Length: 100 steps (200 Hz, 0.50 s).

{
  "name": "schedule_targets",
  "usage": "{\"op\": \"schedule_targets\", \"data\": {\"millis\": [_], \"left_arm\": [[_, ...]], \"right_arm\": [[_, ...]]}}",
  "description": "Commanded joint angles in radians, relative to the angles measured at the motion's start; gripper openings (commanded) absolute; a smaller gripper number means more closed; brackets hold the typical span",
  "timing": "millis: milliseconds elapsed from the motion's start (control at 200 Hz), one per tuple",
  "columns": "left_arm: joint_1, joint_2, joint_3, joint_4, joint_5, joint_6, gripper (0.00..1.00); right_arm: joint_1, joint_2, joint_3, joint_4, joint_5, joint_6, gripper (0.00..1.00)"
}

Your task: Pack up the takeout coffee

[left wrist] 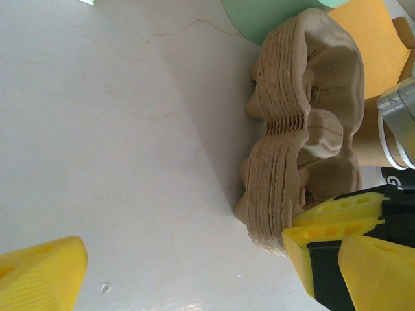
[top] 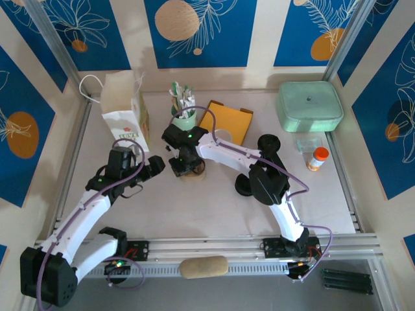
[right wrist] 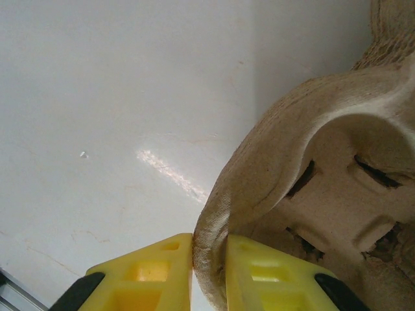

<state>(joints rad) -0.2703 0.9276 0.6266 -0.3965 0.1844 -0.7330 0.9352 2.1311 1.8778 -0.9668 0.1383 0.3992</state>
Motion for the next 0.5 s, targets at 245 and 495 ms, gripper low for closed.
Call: {"op": "schedule_targets", "data": {"millis": [245,495], "left_arm": [[0.009,0.002,-0.006,0.017,0.038,-0.002,0.99],[0.008,0.028,-0.034,0.035,0.073,0.0,0.99]], "right_arm": [[0.017,-0.085,0.009,-0.035,-0.001,-0.003,0.2],[0.008,-0.125,-0.039,-0.005,-0.031,0.012,0.19]]}}
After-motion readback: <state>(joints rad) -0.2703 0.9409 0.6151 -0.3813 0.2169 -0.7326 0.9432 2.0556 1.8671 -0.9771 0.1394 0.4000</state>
